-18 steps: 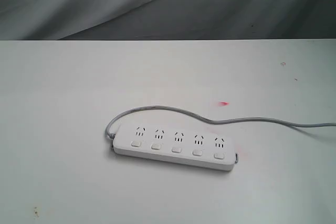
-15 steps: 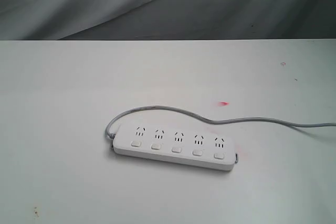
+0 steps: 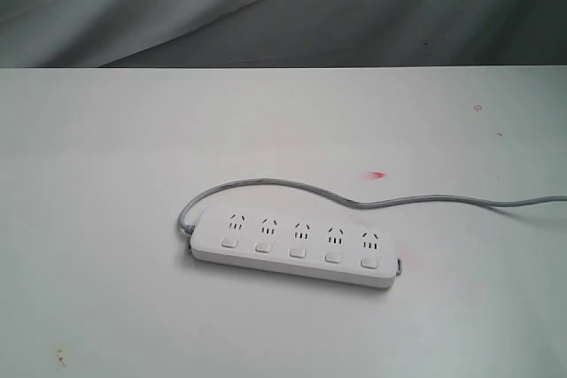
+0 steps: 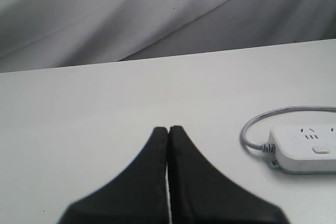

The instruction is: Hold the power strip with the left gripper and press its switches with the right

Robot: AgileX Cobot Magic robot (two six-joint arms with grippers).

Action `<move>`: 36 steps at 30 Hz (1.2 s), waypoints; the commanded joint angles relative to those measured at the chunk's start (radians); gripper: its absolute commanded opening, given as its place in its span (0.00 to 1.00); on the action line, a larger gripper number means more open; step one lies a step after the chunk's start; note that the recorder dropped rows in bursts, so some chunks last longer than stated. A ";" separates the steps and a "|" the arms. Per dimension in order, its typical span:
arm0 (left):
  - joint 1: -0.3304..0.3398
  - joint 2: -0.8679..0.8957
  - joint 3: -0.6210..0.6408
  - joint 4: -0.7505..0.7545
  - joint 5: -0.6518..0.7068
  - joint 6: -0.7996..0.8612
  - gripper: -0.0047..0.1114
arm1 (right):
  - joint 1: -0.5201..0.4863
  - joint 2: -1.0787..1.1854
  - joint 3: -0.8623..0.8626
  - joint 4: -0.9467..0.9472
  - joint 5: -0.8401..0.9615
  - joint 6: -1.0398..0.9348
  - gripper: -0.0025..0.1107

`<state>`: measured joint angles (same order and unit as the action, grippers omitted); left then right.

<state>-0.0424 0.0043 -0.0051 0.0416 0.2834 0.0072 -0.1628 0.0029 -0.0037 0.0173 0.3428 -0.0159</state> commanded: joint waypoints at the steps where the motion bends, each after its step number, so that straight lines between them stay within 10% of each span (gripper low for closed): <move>1: 0.003 0.017 -0.013 0.063 0.038 0.003 0.04 | 0.004 -0.003 0.004 0.001 -0.003 0.002 0.02; 29: 0.003 0.853 -0.982 0.233 0.227 0.003 0.04 | 0.004 -0.003 0.004 0.001 -0.003 0.002 0.02; 36: 0.003 0.971 -1.121 0.105 0.191 0.262 0.04 | 0.004 -0.003 0.004 0.001 -0.003 0.002 0.02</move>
<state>-0.0424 0.9394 -1.0892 0.2108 0.4914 0.1557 -0.1628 0.0029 -0.0037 0.0173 0.3428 -0.0159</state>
